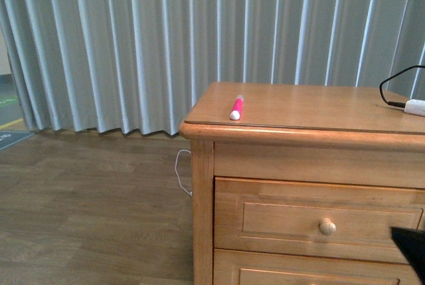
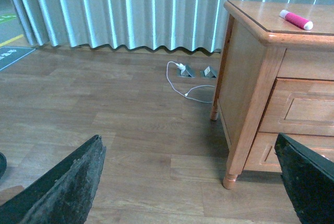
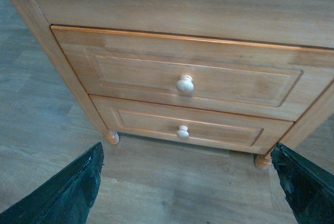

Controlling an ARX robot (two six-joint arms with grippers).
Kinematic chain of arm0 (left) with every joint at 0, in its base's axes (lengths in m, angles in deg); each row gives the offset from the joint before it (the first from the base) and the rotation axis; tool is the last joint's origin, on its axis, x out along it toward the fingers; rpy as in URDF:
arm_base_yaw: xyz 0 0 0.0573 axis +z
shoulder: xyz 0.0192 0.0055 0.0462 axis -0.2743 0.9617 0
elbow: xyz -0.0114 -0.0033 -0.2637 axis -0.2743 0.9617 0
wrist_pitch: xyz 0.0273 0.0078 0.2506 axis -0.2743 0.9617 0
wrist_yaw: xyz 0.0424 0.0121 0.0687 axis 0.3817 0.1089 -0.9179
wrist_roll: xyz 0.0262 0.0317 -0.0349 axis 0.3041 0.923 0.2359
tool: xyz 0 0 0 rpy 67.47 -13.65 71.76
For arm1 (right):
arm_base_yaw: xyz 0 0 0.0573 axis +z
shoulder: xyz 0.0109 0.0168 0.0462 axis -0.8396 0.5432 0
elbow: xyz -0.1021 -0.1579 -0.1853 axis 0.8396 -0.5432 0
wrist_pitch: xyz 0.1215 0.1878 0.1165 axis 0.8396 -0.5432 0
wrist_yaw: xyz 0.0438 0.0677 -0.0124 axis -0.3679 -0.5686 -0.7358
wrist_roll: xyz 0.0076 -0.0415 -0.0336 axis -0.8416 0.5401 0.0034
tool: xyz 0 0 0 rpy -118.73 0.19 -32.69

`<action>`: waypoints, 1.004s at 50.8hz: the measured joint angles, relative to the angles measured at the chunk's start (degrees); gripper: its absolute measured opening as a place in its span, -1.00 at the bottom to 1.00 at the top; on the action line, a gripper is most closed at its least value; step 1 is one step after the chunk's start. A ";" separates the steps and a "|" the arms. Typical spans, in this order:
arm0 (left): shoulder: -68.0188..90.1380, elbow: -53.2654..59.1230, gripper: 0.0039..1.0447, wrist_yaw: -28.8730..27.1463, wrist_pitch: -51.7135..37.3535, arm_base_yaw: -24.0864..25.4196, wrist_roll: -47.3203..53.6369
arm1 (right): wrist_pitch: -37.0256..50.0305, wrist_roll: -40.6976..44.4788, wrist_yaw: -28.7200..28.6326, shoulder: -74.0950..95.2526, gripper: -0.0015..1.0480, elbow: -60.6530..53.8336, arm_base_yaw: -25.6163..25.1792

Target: Place pink marker in drawer with both arms

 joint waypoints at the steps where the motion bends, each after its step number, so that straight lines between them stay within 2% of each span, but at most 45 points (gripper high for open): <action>1: 0.00 0.00 0.88 0.00 0.00 0.00 0.00 | 1.03 -0.09 0.52 2.49 0.83 1.22 0.39; 9: 0.00 0.00 0.88 0.00 0.00 0.00 0.00 | 6.62 -1.64 4.57 20.33 0.83 10.51 2.97; 24: 0.00 0.00 0.88 0.00 0.00 0.00 0.00 | 11.04 -2.21 10.01 39.10 0.83 22.62 4.24; 51: 0.00 0.00 0.88 0.00 0.00 0.00 0.00 | 13.46 -1.29 12.50 53.64 0.83 35.82 0.39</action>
